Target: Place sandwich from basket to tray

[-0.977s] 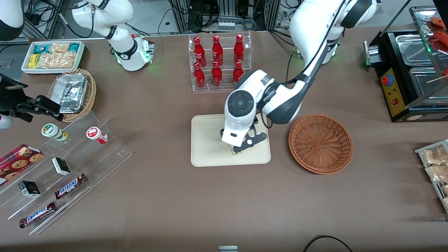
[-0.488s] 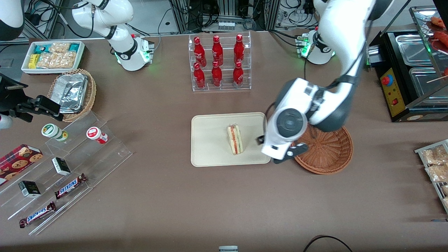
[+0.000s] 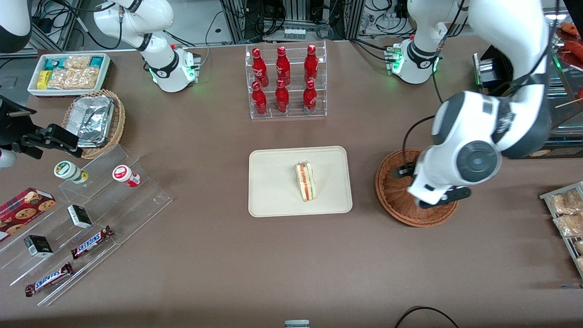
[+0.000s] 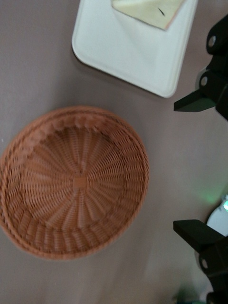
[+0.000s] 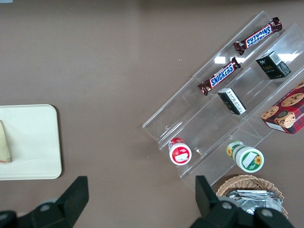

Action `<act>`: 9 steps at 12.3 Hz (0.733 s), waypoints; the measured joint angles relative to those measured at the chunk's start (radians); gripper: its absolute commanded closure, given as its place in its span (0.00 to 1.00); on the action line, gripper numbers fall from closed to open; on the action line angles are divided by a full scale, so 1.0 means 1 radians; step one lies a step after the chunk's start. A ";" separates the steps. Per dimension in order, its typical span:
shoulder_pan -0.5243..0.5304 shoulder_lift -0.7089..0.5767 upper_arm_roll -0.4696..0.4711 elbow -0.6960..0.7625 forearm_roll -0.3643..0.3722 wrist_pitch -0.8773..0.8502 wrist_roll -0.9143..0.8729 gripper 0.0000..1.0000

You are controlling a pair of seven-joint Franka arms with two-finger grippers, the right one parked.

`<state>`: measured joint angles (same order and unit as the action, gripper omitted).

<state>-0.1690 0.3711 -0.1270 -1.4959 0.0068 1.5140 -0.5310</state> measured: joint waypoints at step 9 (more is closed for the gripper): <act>0.258 -0.266 -0.088 -0.004 0.000 -0.242 0.261 0.00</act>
<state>0.0890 0.1054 -0.2148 -1.5002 0.0066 1.2723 -0.2695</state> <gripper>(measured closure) 0.000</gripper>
